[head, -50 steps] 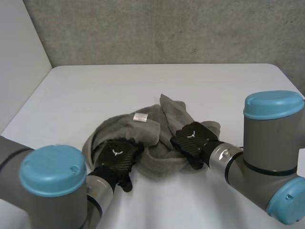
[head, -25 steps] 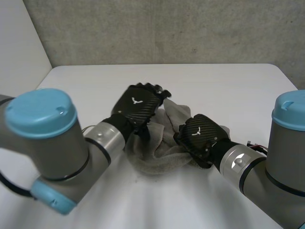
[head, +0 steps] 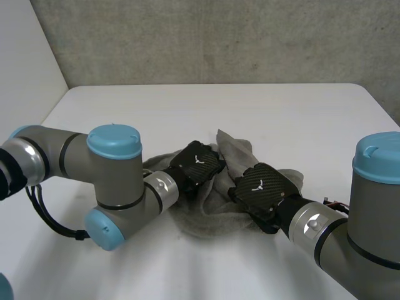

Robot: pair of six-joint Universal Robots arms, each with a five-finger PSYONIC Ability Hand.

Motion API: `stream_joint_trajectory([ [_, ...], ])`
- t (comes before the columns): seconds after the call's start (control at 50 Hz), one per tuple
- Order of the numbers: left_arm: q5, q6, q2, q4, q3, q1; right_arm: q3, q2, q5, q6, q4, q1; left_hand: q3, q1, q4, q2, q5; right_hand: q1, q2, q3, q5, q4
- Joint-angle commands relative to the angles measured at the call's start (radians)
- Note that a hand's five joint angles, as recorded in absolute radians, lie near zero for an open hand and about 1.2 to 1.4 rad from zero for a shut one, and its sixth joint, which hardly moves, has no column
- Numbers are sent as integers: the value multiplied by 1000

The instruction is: Fold the towel.

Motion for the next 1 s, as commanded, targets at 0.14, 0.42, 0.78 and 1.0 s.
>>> stream_joint_trajectory([
  [0.14, -15, 48, 3, -11, 48, 0, -37, 17, 8, -3, -31, -32, 834, 836, 835, 834, 837, 420, 183, 175, 203, 169],
  [0.42, -274, -123, 139, 168, 486, 90, -650, 196, 239, 32, -306, -24, 834, 836, 835, 834, 837, 457, 220, 212, 240, 206],
  [0.78, -439, -400, 405, 296, -61, 204, -451, 148, 109, 35, -408, -24, 834, 836, 835, 834, 837, 457, 220, 212, 240, 206],
  [1.0, -397, -402, 343, 283, -527, 195, -312, 323, -18, -20, -40, -33, 834, 836, 835, 834, 837, 452, 215, 207, 235, 201],
])
